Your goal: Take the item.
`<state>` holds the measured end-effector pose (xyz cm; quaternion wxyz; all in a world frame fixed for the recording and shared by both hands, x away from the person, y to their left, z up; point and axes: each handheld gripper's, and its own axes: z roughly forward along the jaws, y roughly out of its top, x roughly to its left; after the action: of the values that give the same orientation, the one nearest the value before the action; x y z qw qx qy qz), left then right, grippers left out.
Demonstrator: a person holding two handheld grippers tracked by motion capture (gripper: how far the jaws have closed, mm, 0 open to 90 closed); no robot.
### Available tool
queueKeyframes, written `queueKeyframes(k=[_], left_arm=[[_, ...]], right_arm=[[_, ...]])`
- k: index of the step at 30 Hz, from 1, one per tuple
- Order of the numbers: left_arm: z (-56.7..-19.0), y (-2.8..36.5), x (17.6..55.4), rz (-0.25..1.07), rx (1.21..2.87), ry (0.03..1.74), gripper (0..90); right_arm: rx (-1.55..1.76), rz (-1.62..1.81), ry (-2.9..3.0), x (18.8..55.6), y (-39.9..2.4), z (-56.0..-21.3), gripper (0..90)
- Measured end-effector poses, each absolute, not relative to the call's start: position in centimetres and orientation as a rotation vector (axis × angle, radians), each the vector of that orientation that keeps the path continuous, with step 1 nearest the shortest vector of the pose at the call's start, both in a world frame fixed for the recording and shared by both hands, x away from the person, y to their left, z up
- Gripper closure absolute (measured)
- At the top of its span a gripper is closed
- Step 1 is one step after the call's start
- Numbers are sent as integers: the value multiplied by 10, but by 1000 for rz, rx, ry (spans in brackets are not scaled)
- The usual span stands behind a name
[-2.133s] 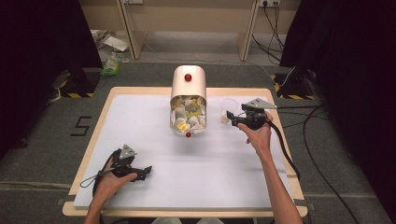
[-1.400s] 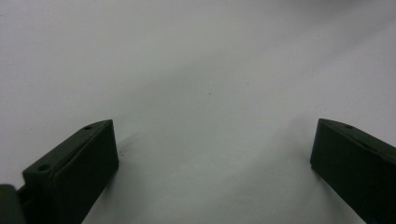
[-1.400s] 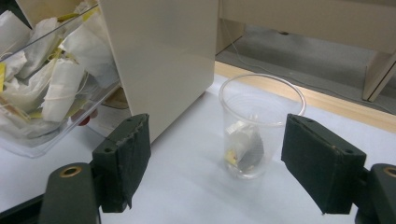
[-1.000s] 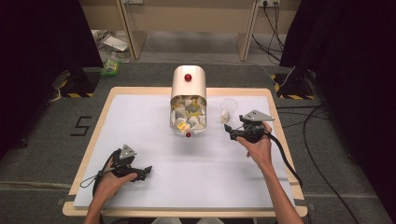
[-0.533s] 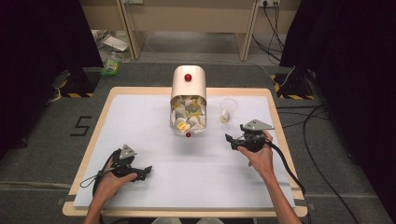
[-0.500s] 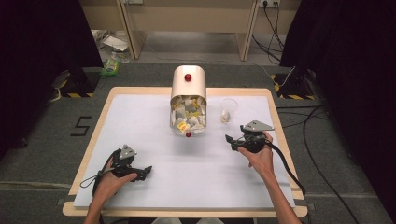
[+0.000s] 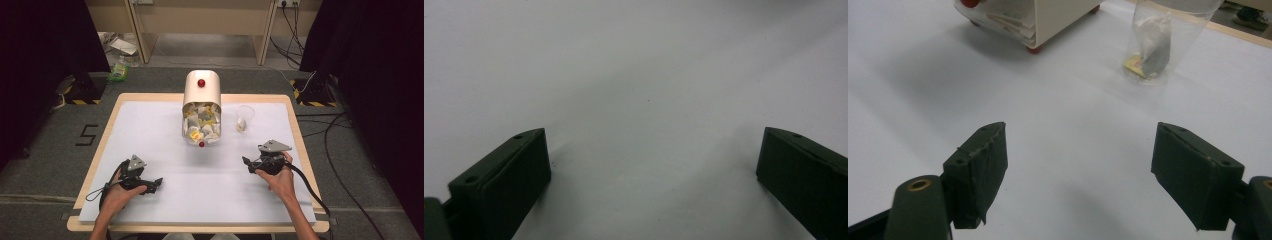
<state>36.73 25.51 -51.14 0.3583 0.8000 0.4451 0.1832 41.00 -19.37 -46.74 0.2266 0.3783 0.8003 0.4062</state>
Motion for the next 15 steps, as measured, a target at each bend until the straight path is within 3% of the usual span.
queueKeyframes(k=[15], left_arm=[[-511, 255, 367, 473, 2064, 1148, 0]], right_arm=[[1088, 1089, 2245, 396, -205, -484, 232]])
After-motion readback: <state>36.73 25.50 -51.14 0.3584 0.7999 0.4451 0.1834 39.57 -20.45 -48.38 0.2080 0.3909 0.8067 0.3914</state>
